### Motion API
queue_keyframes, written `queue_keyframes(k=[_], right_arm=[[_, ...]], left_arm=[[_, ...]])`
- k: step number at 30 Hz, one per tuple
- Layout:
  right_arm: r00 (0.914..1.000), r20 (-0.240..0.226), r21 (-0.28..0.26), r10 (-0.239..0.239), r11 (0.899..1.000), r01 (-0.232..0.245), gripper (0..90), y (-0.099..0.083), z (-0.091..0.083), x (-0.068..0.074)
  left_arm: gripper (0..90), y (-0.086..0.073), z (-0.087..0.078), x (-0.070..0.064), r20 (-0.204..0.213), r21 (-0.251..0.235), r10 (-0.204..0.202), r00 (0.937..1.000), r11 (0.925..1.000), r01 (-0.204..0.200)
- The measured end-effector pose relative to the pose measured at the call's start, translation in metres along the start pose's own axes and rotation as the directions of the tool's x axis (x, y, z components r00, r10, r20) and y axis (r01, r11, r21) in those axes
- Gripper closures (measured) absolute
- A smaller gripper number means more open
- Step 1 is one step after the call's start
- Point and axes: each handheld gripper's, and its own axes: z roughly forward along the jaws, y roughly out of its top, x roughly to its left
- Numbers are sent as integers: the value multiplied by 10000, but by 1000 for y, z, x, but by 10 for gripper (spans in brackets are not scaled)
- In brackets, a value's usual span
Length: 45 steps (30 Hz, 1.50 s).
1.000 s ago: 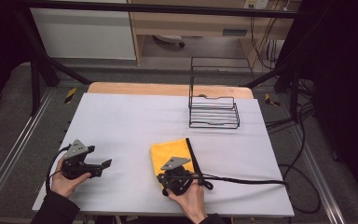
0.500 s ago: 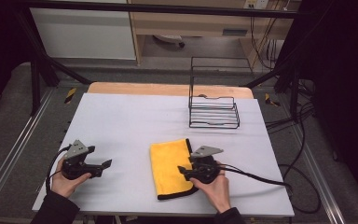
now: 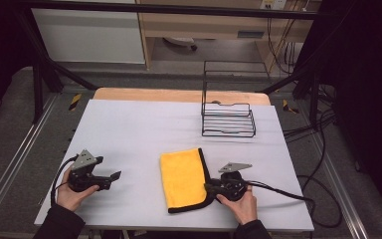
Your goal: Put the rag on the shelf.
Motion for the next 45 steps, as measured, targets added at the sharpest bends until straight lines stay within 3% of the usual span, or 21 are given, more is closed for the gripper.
queue_keyframes(k=[7,12,18,23,29,33,35,45], right_arm=[[9988,-206,160,440,9989,-437,803,1,-1,2],[9974,-6,110,719,9973,-719,817,0,-2,8],[9891,-476,-54,1393,9902,-1397,818,-6,-7,18],[9935,-2,-10,1138,9935,-1138,806,-6,-7,25],[9996,44,-317,291,9991,-290,641,-4,-11,17],[9997,-6,-856,-224,9961,222,488,1,-18,7],[9980,197,-1025,-605,9928,623,409,3,-19,1],[9975,41,-1589,-702,9848,699,132,15,-25,-23]], left_arm=[[95,0,0,-1,20,16,30,10000,10000,-30],[95,0,0,0,14,0,24,10000,10000,-24],[96,1,0,-1,42,-18,-7,10000,10000,7],[96,2,1,-3,117,37,12,9999,10000,-12],[85,5,5,-8,180,101,-8,9998,9999,6],[67,9,8,-14,234,159,50,9997,9999,-54],[58,12,10,-17,283,143,114,9995,9998,-119],[53,31,24,-37,577,206,283,9979,9994,-296]])
